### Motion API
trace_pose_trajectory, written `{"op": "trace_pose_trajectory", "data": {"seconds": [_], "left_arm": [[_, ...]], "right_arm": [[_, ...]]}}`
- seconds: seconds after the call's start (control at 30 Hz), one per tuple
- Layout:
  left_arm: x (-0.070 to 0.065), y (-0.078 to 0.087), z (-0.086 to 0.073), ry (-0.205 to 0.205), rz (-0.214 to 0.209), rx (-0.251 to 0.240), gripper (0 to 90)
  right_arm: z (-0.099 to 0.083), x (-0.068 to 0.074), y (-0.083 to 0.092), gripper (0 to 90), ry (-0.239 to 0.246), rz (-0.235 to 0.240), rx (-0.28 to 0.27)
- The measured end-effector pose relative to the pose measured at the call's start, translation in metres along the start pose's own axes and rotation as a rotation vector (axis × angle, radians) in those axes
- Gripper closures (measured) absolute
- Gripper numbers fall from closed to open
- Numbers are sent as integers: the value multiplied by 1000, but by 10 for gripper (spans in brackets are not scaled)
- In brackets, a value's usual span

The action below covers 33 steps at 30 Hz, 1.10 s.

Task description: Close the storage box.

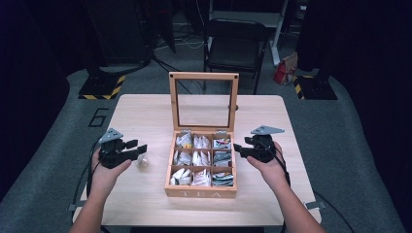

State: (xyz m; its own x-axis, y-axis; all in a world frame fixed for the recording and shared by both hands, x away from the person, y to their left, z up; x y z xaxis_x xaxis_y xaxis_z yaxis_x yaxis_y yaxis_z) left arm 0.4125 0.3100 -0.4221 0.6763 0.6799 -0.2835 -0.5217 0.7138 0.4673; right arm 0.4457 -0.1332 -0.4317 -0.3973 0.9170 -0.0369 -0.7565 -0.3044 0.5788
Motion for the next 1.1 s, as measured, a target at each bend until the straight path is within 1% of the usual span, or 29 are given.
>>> {"op": "trace_pose_trajectory", "data": {"seconds": [0.3,0.43,0.5,0.53,0.57,0.6,0.67,0.77,0.83,1.0,1.1], "left_arm": [[-3,0,1,-5,-3,-4,493],[-3,0,1,-9,-7,6,493],[-3,-1,1,-12,0,-4,493],[-3,-1,1,-9,-3,4,493],[-4,-2,1,-10,0,-4,493],[-4,-1,1,-8,-5,3,493],[-4,0,2,-11,-7,-2,493],[-4,0,1,-9,-5,-3,493],[-4,1,1,-11,-8,-4,493],[-3,2,1,-7,-8,-6,493],[-3,2,1,-4,-8,-8,493]], "right_arm": [[14,-2,-4,430,15,0,8],[22,-3,-5,428,23,-2,6],[26,-4,-6,427,25,-1,9],[29,-4,-7,426,22,1,8],[31,-4,-8,425,25,1,5],[33,-4,-8,425,24,2,6],[37,-4,-11,425,34,5,6],[42,-6,-15,425,32,12,4],[45,-7,-17,425,16,11,11],[54,-10,-22,426,10,13,5],[58,-13,-26,426,15,8,4]]}}
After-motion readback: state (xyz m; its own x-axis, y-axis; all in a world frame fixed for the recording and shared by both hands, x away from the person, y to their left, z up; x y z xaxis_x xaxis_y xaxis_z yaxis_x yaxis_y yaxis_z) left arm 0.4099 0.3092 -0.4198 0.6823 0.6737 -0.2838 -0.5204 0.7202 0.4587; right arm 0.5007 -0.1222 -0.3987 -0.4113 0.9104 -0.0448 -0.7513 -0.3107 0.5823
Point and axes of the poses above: each handheld gripper's, and its own axes: y roughly backward along the jaws, z roughly out of its top, x roughly to its left, the point moved 2 cm from there along -y, roughly forward along the jaws, and after that the axes turned 15 degrees about -z, right-handed, at the moved point
